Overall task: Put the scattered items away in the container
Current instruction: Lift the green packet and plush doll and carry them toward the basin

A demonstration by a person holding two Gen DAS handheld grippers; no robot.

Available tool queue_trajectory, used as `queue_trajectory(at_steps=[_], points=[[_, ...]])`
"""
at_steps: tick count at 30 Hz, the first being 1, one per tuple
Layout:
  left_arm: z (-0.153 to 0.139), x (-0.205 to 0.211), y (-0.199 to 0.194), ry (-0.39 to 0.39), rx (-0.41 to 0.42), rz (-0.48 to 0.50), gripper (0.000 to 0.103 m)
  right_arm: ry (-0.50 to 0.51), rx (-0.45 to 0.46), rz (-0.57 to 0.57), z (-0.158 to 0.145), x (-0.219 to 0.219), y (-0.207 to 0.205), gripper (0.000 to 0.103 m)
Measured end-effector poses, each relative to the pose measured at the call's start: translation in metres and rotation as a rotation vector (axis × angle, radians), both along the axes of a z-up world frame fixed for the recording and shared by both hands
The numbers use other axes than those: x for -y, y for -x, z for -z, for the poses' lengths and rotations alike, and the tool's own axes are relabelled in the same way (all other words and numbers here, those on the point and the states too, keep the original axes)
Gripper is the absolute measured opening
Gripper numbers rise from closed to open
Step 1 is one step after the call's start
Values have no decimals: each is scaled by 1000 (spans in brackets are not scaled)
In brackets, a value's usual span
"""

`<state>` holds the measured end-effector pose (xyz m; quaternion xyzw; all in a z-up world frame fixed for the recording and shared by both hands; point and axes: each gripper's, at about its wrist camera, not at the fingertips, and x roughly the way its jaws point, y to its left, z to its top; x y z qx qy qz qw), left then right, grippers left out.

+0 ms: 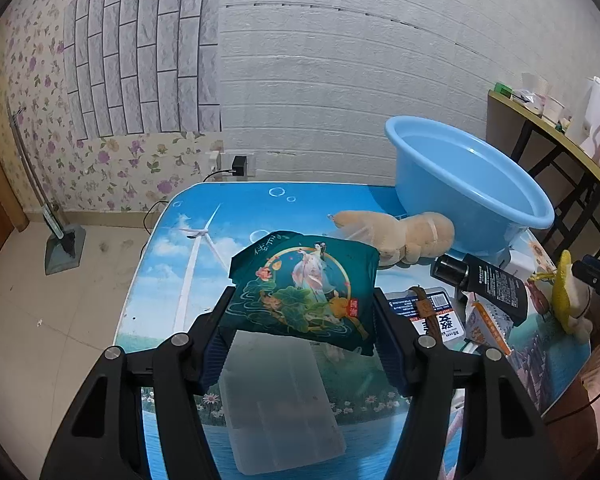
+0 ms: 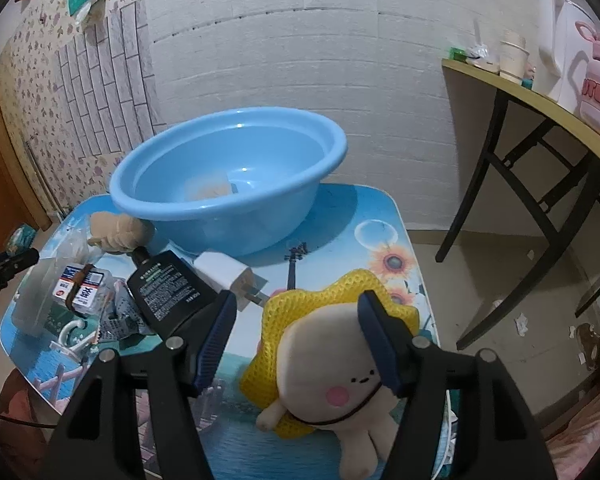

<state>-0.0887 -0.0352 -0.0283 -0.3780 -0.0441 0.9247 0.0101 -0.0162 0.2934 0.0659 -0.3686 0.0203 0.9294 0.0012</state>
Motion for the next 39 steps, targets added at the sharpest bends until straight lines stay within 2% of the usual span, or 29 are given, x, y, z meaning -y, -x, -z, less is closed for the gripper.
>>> queue_trajectory(at_steps=[5,8,12,21,27,28,32,37,39], points=[[1,0,0,-8,5,5,63,-28,-37,23,-9,-5,-7,63],[2,-4,0,-8,10,13,63,-20,-14,25,-8,-11,-7,64],[2,-7,-1,-8,8,22,63,57,30,-4,1,-17,-10,64],[1,-9,-1,-5,13,21,63,1,52,36,8,-23,-21,64],[0,-10,-2,0,15,30,63,69,96,25,22,-32,-17,64],[0,-11,-2,3,14,33,63,75,94,27,23,-32,-17,64],[0,-12,0,3,17,34,63,81,117,11,31,-31,-14,78],[-1,-14,-1,8,18,38,63,53,108,-1,35,-25,-15,78],[-2,-15,-1,8,16,40,63,42,99,-7,34,-24,-17,73]])
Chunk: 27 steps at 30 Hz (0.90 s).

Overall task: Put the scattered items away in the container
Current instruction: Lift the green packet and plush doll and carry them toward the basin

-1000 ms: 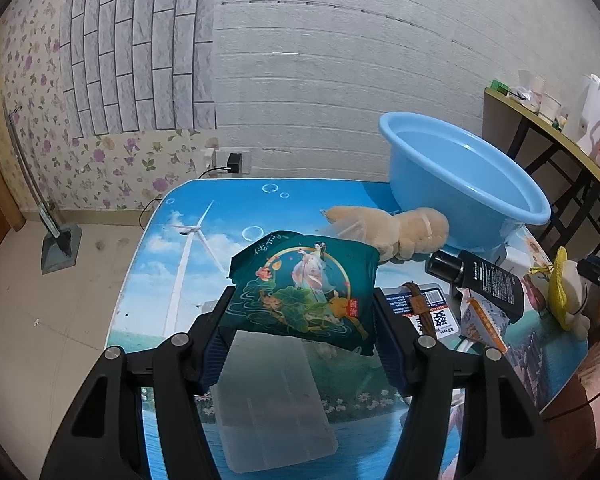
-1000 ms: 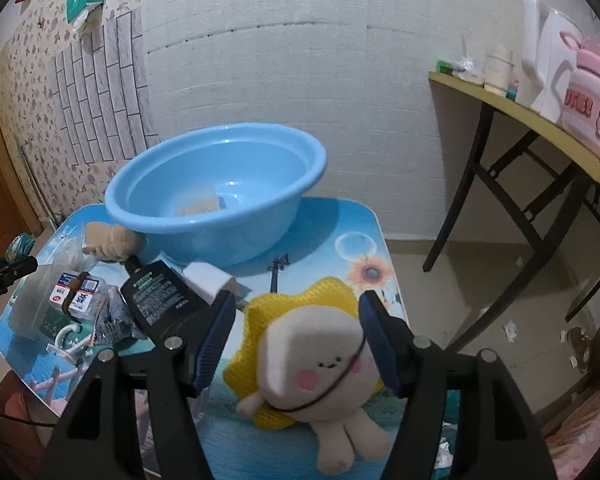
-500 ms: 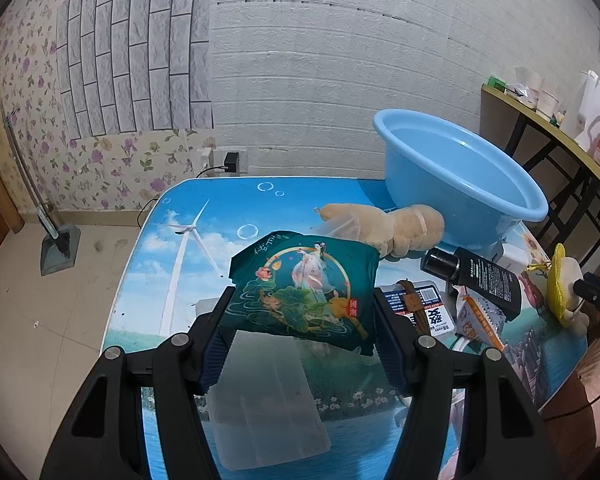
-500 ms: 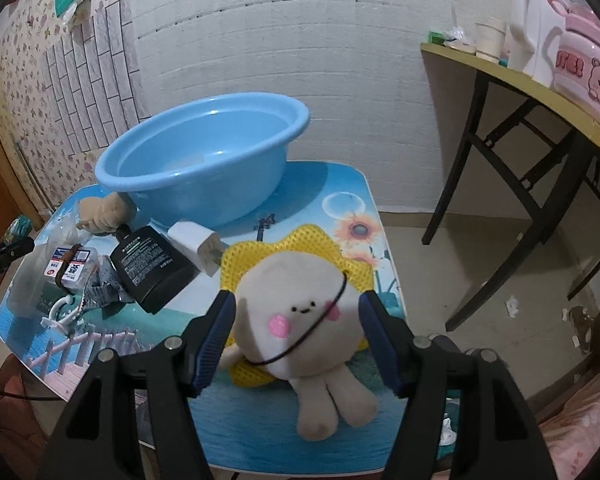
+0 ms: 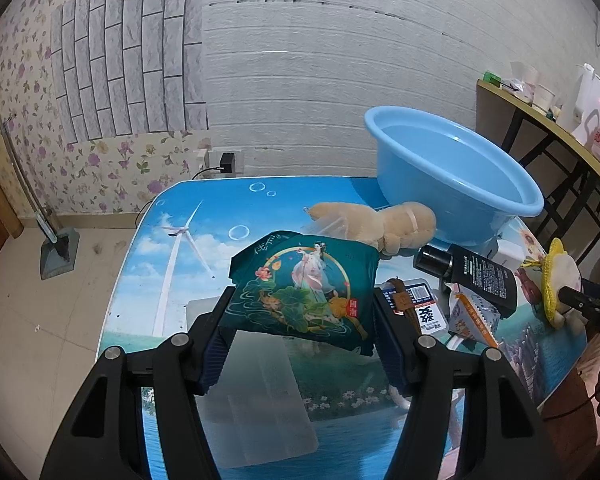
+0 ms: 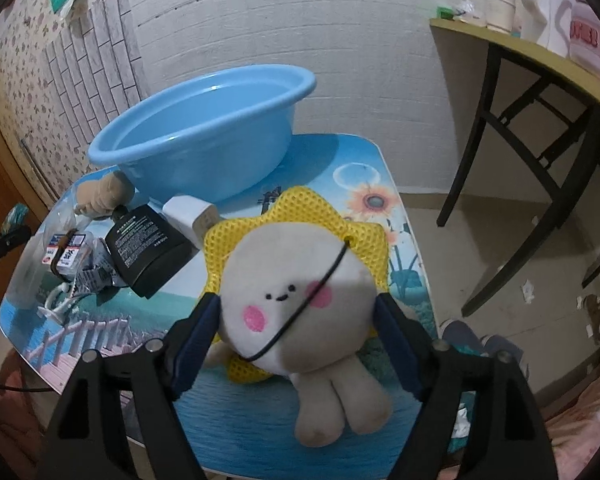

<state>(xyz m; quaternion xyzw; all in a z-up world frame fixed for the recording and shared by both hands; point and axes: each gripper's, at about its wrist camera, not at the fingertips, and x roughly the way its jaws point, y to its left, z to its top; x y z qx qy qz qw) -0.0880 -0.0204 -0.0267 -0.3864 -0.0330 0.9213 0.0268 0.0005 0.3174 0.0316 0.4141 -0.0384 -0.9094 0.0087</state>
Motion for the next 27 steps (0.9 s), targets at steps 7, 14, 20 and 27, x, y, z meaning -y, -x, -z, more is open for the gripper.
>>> queue_trajectory(at_steps=[7,14,20,27], points=[[-12,-4,-2,2,-27,13,63,58,-70,-33,-17,-2,-9,62],[-28,-17,2,-1,-62,43,63,140,-181,-50,-58,-6,-14,62],[-45,-38,18,-24,-90,90,63,143,-266,-102,-80,9,-7,62],[-61,-76,36,-26,-128,171,63,127,-302,-168,-86,29,9,62]])
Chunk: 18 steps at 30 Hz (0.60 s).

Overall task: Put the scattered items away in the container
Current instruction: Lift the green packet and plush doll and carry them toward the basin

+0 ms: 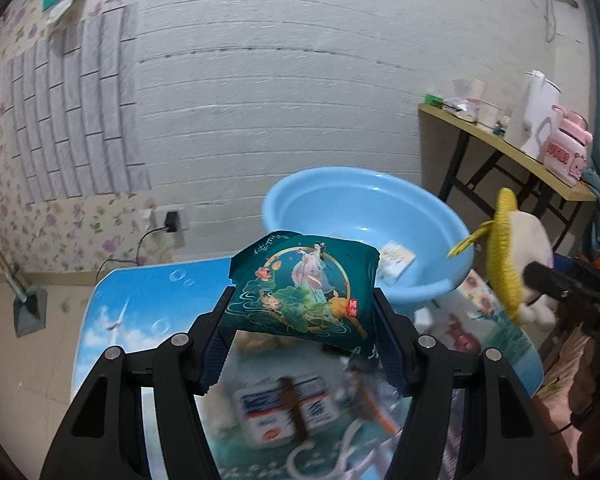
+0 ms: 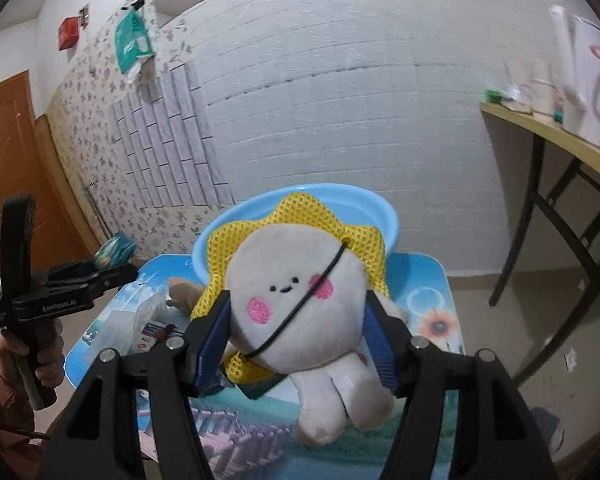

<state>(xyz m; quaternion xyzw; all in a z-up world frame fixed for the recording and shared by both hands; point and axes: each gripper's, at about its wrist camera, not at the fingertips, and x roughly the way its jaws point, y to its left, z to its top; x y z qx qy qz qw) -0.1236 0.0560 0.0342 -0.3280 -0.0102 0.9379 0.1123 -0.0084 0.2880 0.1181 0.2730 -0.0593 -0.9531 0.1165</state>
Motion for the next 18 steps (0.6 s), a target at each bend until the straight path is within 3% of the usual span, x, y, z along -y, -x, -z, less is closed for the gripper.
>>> queue_trajectory(at_steps=[18], points=[[16,-57,64,32,49,99,64,-6,16,11,11,-6,68,63]])
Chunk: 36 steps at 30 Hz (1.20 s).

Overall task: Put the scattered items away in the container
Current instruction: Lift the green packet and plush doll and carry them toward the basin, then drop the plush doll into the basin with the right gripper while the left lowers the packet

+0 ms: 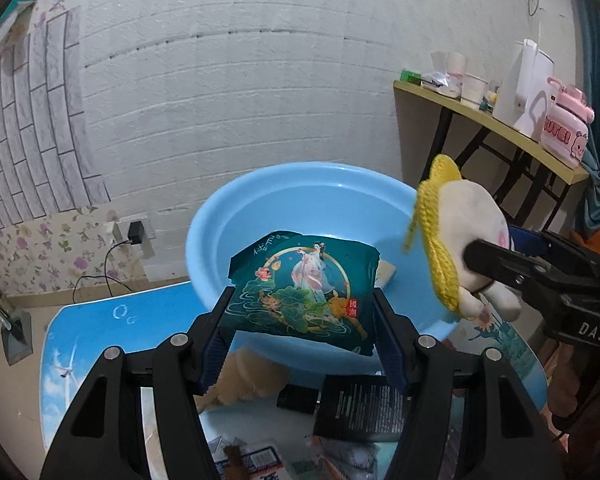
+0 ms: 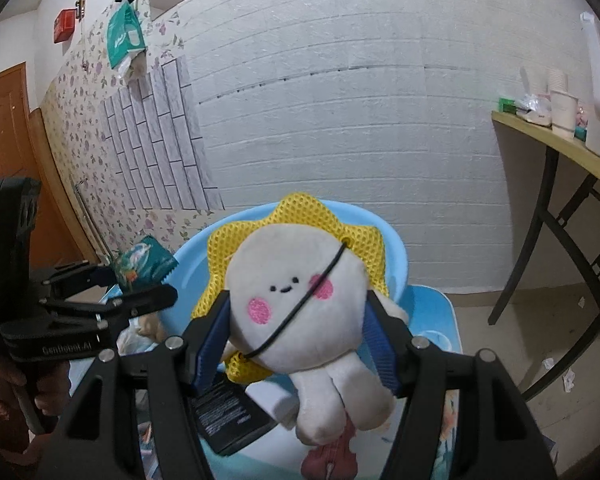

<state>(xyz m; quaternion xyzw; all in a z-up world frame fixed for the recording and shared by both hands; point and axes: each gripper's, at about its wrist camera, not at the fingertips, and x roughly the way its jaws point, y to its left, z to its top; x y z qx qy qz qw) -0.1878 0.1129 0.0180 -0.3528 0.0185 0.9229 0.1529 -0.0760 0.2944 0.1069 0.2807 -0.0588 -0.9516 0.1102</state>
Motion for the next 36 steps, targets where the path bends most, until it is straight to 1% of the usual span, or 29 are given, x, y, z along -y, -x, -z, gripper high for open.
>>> queue_trajectory(at_steps=[4,6,7,11,13,15,19,26,33,34,35,36], points=[[6,-2,6,-5,15,26,68,5,21,11,6,0,14,63],[8,-3,8,-3,13,36,75,-6,23,10,7,3,18,63],[9,-3,9,-3,16,42,76,-15,28,14,8,5,21,64],[11,-5,10,-2,22,66,78,-19,55,18,12,9,30,66],[11,-5,9,-6,18,74,81,-26,69,20,13,12,33,69],[10,-4,7,-11,16,79,85,-20,75,29,14,14,35,69],[9,-3,5,-21,16,80,86,1,92,37,15,15,36,70],[8,0,-6,-28,15,70,86,-15,71,43,7,17,25,70],[7,-3,-8,-27,8,71,88,9,88,52,8,14,9,70],[8,-3,-7,-25,12,71,89,8,90,54,8,13,6,70],[9,-5,-6,-14,8,65,93,5,92,56,9,13,3,70],[10,-6,-6,-5,5,60,94,1,93,59,9,12,1,70]])
